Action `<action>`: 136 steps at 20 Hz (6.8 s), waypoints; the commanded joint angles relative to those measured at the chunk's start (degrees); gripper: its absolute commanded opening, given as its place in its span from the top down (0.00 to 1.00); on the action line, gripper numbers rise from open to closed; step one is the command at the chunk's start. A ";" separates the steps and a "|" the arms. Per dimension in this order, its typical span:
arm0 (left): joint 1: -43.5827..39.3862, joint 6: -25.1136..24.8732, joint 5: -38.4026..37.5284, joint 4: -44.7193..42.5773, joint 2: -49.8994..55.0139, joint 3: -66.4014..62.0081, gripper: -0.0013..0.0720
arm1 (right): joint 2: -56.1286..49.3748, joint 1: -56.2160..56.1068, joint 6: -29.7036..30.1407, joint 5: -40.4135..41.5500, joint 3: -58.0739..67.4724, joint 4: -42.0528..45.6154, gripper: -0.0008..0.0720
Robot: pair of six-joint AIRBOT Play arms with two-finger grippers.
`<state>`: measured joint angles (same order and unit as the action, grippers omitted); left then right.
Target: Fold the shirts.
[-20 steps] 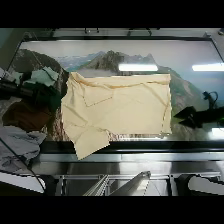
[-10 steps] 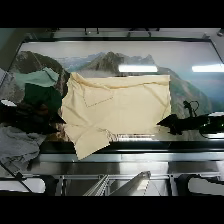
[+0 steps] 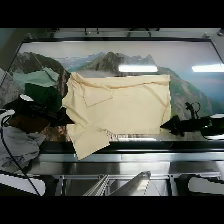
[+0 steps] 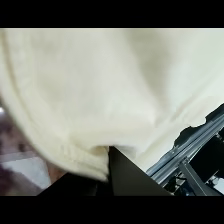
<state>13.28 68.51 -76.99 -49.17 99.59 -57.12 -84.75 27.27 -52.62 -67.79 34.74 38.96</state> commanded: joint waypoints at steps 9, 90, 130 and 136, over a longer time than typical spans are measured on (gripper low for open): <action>13.03 -9.09 -18.53 27.74 -21.24 -3.06 0.96 | 15.61 9.40 4.00 -23.63 13.16 -28.87 0.95; -7.19 4.52 12.79 -0.37 -15.96 19.17 0.24 | -10.95 3.30 -1.77 -6.58 13.57 9.14 0.55; 3.96 -8.07 -6.32 8.85 -17.84 17.14 0.96 | -8.39 5.16 -2.23 -24.39 16.94 3.91 0.95; 8.44 -7.04 -15.37 19.10 -16.57 4.50 0.96 | -5.53 8.17 -4.17 -23.61 23.39 -5.25 0.95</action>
<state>20.99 61.04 -89.03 -36.38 82.08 -46.83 -90.87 35.53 -56.38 -91.64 55.90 39.51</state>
